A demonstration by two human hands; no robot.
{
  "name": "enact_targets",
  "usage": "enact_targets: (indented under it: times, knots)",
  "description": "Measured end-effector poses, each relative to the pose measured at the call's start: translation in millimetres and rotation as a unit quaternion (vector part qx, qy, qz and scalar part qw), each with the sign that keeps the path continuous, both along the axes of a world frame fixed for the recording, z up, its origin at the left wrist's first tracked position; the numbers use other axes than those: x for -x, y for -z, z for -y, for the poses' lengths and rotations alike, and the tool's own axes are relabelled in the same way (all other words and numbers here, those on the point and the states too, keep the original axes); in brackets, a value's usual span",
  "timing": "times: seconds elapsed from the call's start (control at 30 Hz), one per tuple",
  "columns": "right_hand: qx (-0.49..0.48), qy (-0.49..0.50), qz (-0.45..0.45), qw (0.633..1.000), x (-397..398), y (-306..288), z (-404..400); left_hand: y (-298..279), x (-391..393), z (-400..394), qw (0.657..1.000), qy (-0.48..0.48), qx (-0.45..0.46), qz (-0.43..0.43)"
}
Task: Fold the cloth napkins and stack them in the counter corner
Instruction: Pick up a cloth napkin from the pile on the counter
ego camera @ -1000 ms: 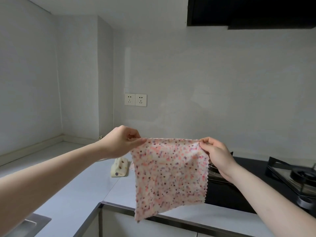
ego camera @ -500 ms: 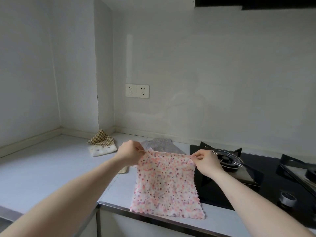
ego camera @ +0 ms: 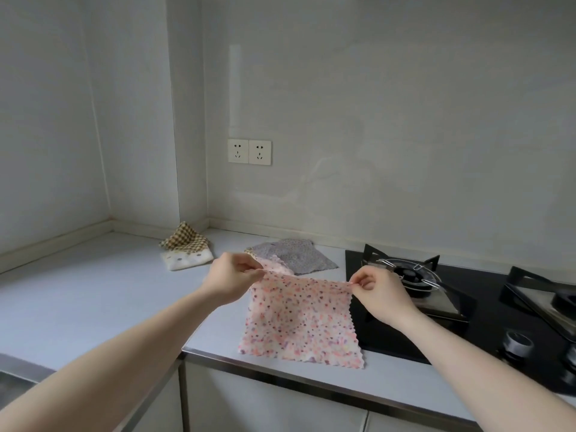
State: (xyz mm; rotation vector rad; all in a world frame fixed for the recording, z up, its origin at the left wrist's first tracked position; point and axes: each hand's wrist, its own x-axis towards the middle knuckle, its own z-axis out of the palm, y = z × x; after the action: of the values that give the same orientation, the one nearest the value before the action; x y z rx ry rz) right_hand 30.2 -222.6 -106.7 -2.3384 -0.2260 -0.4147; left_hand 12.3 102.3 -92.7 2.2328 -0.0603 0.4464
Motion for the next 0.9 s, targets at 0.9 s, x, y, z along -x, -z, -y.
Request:
enact_targets:
  times: [0.9]
  knots:
    - [0.172,-0.104,-0.035,0.979,87.3,50.8,17.3,62.3,86.3,-12.1,0.978,0.081,-0.189,-0.046]
